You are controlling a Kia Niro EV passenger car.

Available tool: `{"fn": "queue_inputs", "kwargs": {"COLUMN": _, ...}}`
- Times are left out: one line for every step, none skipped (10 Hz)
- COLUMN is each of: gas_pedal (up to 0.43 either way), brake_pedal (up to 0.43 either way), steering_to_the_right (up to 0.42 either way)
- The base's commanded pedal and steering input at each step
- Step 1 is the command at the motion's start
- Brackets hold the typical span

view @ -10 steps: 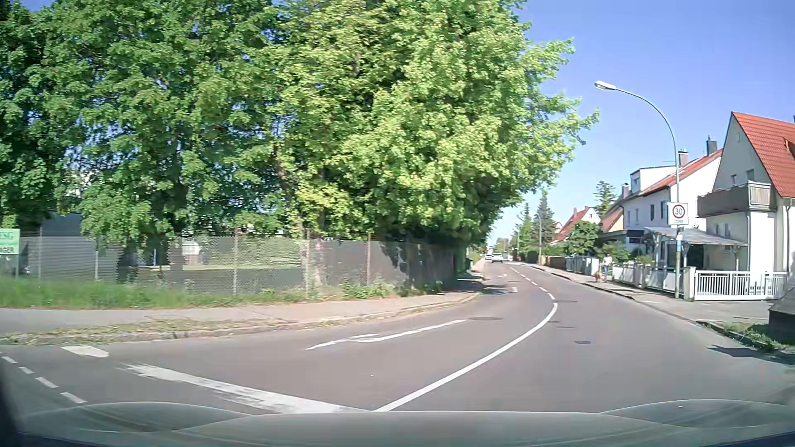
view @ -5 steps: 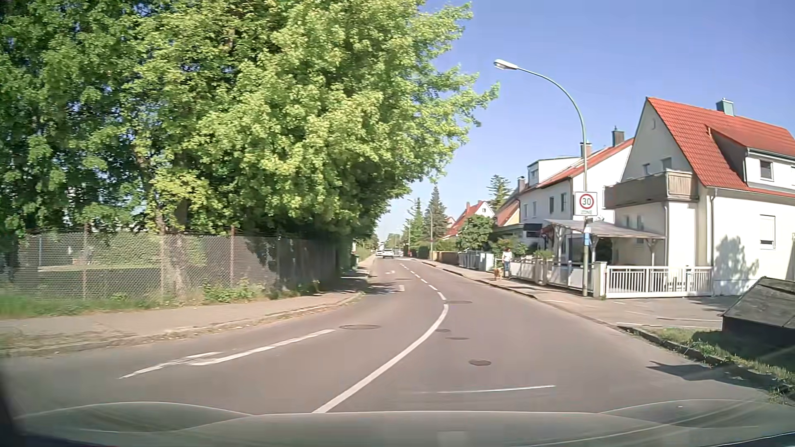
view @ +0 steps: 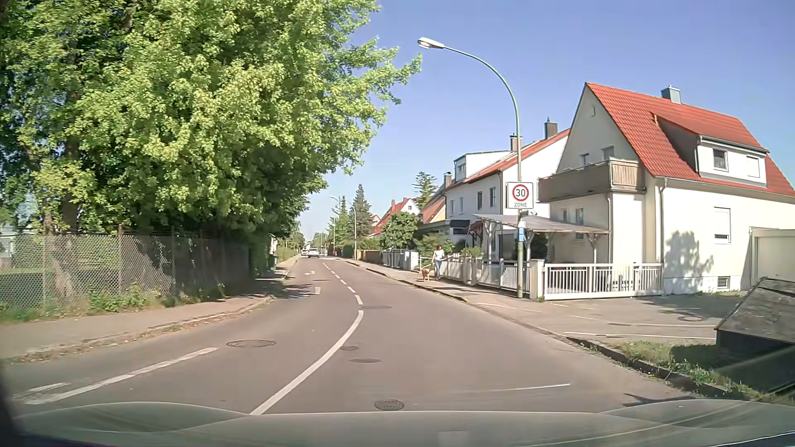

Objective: Follow the waypoints while adhering to traffic rules and regulations

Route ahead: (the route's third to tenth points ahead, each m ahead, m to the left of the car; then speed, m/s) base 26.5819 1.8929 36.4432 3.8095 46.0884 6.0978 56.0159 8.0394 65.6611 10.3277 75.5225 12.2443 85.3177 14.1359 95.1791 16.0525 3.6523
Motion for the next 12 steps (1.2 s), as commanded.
{"fn": "queue_inputs", "kwargs": {"gas_pedal": 0.028, "brake_pedal": 0.000, "steering_to_the_right": 0.157}}
{"fn": "queue_inputs", "kwargs": {"gas_pedal": 0.028, "brake_pedal": 0.000, "steering_to_the_right": 0.134}}
{"fn": "queue_inputs", "kwargs": {"gas_pedal": 0.028, "brake_pedal": 0.000, "steering_to_the_right": 0.116}}
{"fn": "queue_inputs", "kwargs": {"gas_pedal": 0.028, "brake_pedal": 0.000, "steering_to_the_right": 0.096}}
{"fn": "queue_inputs", "kwargs": {"gas_pedal": 0.028, "brake_pedal": 0.000, "steering_to_the_right": 0.069}}
{"fn": "queue_inputs", "kwargs": {"gas_pedal": 0.028, "brake_pedal": 0.000, "steering_to_the_right": 0.043}}
{"fn": "queue_inputs", "kwargs": {"gas_pedal": 0.028, "brake_pedal": 0.000, "steering_to_the_right": 0.022}}
{"fn": "queue_inputs", "kwargs": {"gas_pedal": 0.028, "brake_pedal": 0.000, "steering_to_the_right": -0.005}}
{"fn": "queue_inputs", "kwargs": {"gas_pedal": 0.028, "brake_pedal": 0.000, "steering_to_the_right": -0.030}}
{"fn": "queue_inputs", "kwargs": {"gas_pedal": 0.059, "brake_pedal": 0.000, "steering_to_the_right": -0.054}}
{"fn": "queue_inputs", "kwargs": {"gas_pedal": 0.059, "brake_pedal": 0.000, "steering_to_the_right": -0.077}}
{"fn": "queue_inputs", "kwargs": {"gas_pedal": 0.059, "brake_pedal": 0.000, "steering_to_the_right": -0.080}}
